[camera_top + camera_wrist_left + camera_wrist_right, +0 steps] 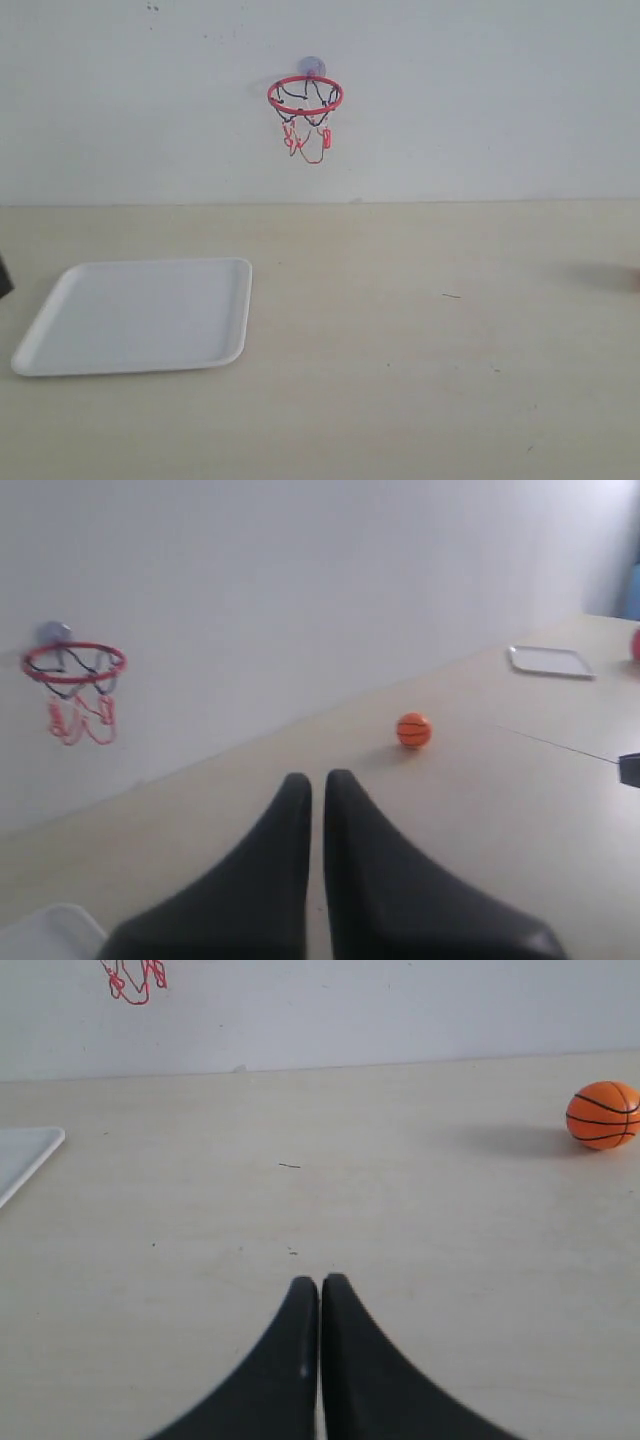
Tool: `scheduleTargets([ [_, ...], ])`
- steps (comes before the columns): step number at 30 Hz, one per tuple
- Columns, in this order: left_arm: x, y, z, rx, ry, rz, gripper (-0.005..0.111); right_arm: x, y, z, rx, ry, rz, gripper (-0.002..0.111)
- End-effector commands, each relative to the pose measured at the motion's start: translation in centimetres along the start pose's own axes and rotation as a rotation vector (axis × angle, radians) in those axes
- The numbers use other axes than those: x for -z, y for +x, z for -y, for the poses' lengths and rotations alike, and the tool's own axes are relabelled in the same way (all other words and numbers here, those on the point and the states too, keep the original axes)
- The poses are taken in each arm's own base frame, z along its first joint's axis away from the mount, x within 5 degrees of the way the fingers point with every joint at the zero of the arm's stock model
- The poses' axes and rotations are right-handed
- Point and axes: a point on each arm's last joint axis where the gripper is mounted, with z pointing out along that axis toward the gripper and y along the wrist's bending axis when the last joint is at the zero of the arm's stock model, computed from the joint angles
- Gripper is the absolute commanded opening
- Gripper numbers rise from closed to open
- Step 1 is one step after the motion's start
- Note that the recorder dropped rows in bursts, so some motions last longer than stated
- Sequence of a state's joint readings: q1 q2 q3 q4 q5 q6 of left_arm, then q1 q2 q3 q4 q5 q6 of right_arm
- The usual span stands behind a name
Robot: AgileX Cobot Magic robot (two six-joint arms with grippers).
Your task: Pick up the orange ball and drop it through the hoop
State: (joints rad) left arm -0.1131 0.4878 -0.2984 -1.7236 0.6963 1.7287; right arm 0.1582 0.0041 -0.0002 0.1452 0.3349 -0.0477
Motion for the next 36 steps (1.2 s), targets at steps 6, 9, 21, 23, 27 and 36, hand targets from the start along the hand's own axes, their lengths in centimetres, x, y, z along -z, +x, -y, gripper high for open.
scheduleTargets([
  [6, 3.0, -0.5, 1.9, -0.123, -0.072, 0.168, 0.004, 0.0, 0.0, 0.0, 0.006, -0.002, 0.006, 0.000],
  [9, 3.4, -0.6, 2.2, -0.012, -0.067, 0.192, 0.004, 0.0, 0.0, 0.0, 0.006, -0.002, 0.006, 0.000],
  [21, 6.0, 1.6, -1.8, 0.586, -0.593, 0.283, 0.004, 0.0, 0.0, 0.0, 0.006, -0.002, 0.006, 0.000],
  [23, 6.3, 2.8, -2.0, 0.454, -0.646, 0.220, 0.004, 0.0, 0.0, 0.0, 0.004, -0.002, 0.006, 0.000],
  [27, 6.6, 5.6, -2.1, 0.317, -0.690, 0.145, 0.004, 0.0, 0.0, 0.0, 0.004, -0.002, 0.006, 0.000],
  [36, 6.6, 8.7, -2.6, 0.382, -0.734, 0.069, 0.004, 0.0, 0.0, 0.0, 0.002, -0.002, 0.006, 0.000],
])
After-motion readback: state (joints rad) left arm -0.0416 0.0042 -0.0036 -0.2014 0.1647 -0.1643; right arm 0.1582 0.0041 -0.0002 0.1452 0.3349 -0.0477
